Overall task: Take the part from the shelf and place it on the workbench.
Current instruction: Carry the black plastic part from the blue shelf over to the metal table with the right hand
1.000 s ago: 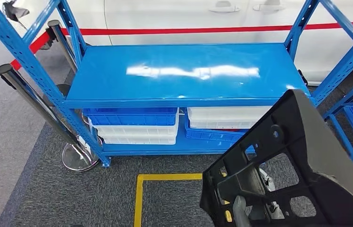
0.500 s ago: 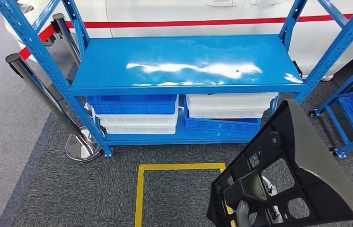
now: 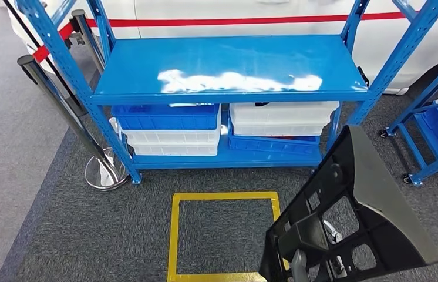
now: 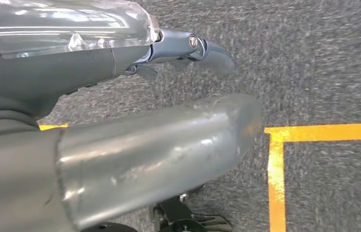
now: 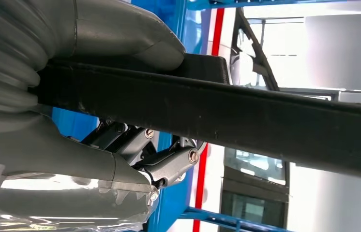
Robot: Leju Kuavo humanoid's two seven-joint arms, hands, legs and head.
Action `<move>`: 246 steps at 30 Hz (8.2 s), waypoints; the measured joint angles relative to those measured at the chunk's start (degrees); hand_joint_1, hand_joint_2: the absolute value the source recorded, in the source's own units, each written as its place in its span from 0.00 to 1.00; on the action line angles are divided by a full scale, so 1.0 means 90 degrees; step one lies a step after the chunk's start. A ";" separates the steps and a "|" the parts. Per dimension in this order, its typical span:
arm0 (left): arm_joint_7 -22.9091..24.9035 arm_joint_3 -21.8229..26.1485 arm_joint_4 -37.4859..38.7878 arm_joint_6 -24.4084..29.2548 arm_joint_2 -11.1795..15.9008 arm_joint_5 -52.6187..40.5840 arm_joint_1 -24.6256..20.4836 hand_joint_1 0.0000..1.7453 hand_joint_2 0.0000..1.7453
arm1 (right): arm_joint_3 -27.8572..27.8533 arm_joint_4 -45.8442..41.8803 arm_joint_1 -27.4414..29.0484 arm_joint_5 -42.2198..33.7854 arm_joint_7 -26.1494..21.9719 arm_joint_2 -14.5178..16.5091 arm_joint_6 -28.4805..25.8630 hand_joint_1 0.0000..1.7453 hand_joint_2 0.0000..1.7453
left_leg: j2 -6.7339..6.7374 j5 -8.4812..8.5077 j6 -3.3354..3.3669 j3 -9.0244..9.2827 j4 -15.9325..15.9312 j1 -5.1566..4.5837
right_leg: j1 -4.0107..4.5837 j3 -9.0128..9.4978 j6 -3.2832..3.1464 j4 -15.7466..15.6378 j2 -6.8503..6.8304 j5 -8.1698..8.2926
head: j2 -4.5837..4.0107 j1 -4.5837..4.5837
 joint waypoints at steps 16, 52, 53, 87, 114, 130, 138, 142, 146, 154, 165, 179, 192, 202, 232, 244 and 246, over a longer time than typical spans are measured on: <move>0.0049 -0.0053 0.0007 -0.0075 -0.0027 -0.0059 -0.0002 0.00 0.00 | -0.0102 -0.0043 0.0182 -0.0031 0.0069 0.0042 0.0001 1.00 1.00 | 0.0066 0.0766 -0.0139 -0.1052 0.0260 0.0044 | -0.0105 0.0974 0.0027 -0.0204 0.0072 -0.0836 | -0.0001 0.0044; 0.0146 0.0058 0.0008 -0.0142 0.0202 0.0316 -0.0041 0.00 0.00 | -0.0690 0.0420 -0.0011 0.0291 -0.0222 0.0536 0.0596 1.00 1.00 | 0.0039 -0.0737 -0.0233 -0.1087 0.1860 0.0070 | -0.0030 0.0298 -0.0209 -0.0054 0.0097 -0.0367 | 0.0000 -0.0006; 0.0151 0.0058 0.0008 -0.0149 0.0203 0.0314 -0.0033 0.00 0.00 | -0.0691 0.0418 -0.0014 0.0259 -0.0223 0.0536 0.0566 1.00 1.00 | 0.0021 -0.0712 -0.0236 -0.1163 0.2009 0.0071 | -0.0032 0.0293 -0.0213 -0.0040 0.0197 -0.0364 | 0.0000 -0.0005; 0.0095 0.0109 0.0011 -0.0206 0.0220 0.0517 -0.0080 0.00 0.00 | -0.0656 -0.0463 -0.0055 -0.0147 -0.0223 0.0361 -0.0143 1.00 1.00 | -0.0234 0.0004 -0.0226 -0.0746 0.0919 0.0103 | -0.0038 0.0292 -0.0163 0.0039 0.0603 -0.0395 | -0.0001 0.0040; 0.0291 0.0222 0.0004 -0.0115 0.0116 0.0492 -0.0121 0.00 0.00 | -0.0348 0.0080 -0.0025 0.0986 -0.0218 0.0121 -0.0388 1.00 1.00 | 0.0008 -0.0693 -0.0228 -0.1202 0.1954 0.0076 | -0.0011 0.0384 -0.0193 -0.0149 0.0277 -0.0381 | 0.0000 0.0063; 0.0319 -0.0103 0.0016 -0.0091 0.0181 0.0005 -0.0042 0.00 0.00 | -0.0350 0.0322 0.0452 0.1420 -0.0220 0.0054 -0.0585 1.00 1.00 | 0.0239 0.0163 0.0066 -0.0534 0.0271 0.0103 | -0.0088 -0.0713 0.0199 0.1896 0.0096 -0.1206 | 0.0000 0.0111; 0.0370 -0.0388 0.0016 -0.0018 0.0223 -0.0282 -0.0070 0.00 0.00 | -0.0355 0.0322 0.0536 0.1935 -0.0221 0.0053 -0.0793 1.00 1.00 | 0.0816 -0.0033 -0.0129 -0.0316 0.0240 0.0053 | 0.0030 0.0215 -0.0015 0.0080 -0.0269 -0.0485 | 0.0000 0.0106; 0.0336 -0.0537 0.0016 0.0019 0.0291 -0.0405 -0.0083 0.00 0.00 | -0.0389 0.0352 0.0572 0.2078 -0.0214 0.0063 -0.0869 1.00 1.00 | 0.0200 -0.0573 -0.0190 -0.0643 0.1118 0.0105 | -0.0021 0.0290 -0.0156 -0.0022 0.0024 -0.0446 | 0.0000 0.0073; 0.0288 -0.0631 0.0018 0.0019 0.0365 -0.0419 -0.0032 0.00 0.00 | -0.0420 0.0438 0.0580 0.2069 -0.0214 0.0061 -0.0868 1.00 1.00 | -0.0003 -0.0647 -0.0208 -0.1194 0.1967 0.0115 | -0.0018 0.0318 -0.0182 0.0015 0.0418 -0.0471 | 0.0000 0.0058; 0.0125 -0.0684 0.0028 -0.0012 0.0456 -0.0397 -0.0048 0.00 0.00 | -0.0460 0.0514 0.0607 0.2056 -0.0217 0.0060 -0.0851 1.00 1.00 | -0.0383 0.0174 -0.0049 -0.0674 0.0429 0.0150 | -0.0051 0.0191 0.0084 0.0173 0.0953 -0.0525 | 0.0000 0.0046; 0.0215 -0.0707 0.0038 -0.0116 0.0588 -0.0322 -0.0008 0.00 0.00 | -0.0482 0.0592 0.0622 0.2170 -0.0208 0.0058 -0.0887 1.00 1.00 | 0.0553 0.0107 0.0036 -0.0529 0.0340 0.0055 | 0.0046 0.0221 0.0020 0.0277 -0.0335 -0.0560 | 0.0000 0.0118; 0.0037 -0.0800 0.0040 -0.0010 0.0650 -0.0426 -0.0001 0.00 0.00 | -0.0525 0.0655 0.0655 0.2327 -0.0206 0.0055 -0.1041 1.00 1.00 | -0.0250 0.0048 -0.0286 -0.0925 0.0995 0.0170 | -0.0047 0.0456 -0.0086 -0.0035 0.0638 -0.0529 | -0.0001 0.0068; -0.0376 -0.0798 0.0038 0.0087 0.0605 -0.0215 -0.0140 0.00 0.00 | -0.0508 0.0775 0.0492 0.2366 -0.0194 -0.0050 -0.0886 1.00 1.00 | 0.0333 0.0170 0.0069 -0.0662 0.0394 0.0095 | -0.0053 -0.0516 0.0164 0.1675 0.0062 -0.1129 | 0.0000 0.0136; -0.0274 -0.0785 0.0033 0.0045 0.0622 -0.0158 -0.0181 0.00 0.00 | -0.0410 0.0834 0.0399 0.2433 -0.0093 -0.0114 -0.0990 1.00 1.00 | 0.0345 -0.0201 -0.0151 -0.0583 0.0714 0.0064 | 0.0043 0.0414 -0.0170 -0.0149 -0.0070 -0.0431 | 0.0000 0.0114; -0.0157 -0.0793 0.0034 -0.0110 0.0606 -0.0196 -0.0146 0.00 0.00 | -0.0299 0.0784 0.0493 0.2628 0.0239 -0.0262 -0.1163 1.00 1.00 | 0.0567 -0.0214 -0.0139 -0.0387 0.0527 0.0070 | 0.0024 0.0319 -0.0089 -0.0103 -0.0121 -0.0393 | -0.0002 0.0160; -0.0021 -0.0903 0.0033 -0.0310 0.0541 -0.0288 -0.0134 0.00 0.00 | -0.0226 0.0772 0.0567 0.3287 0.1021 -0.0138 -0.1586 1.00 1.00 | -0.0104 0.0129 -0.0020 -0.0693 0.0453 0.0063 | 0.0026 0.0506 0.0034 0.0068 0.0511 -0.0673 | 0.0000 0.0067; -0.0013 -0.0939 0.0033 -0.0322 0.0506 -0.0304 -0.0131 0.00 0.00 | -0.0226 0.0760 0.0579 0.3321 0.1067 -0.0131 -0.1620 1.00 1.00 | -0.0081 0.0126 0.0047 -0.0645 0.0418 0.0079 | 0.0030 0.0486 0.0090 0.0155 0.0421 -0.0702 | 0.0000 0.0081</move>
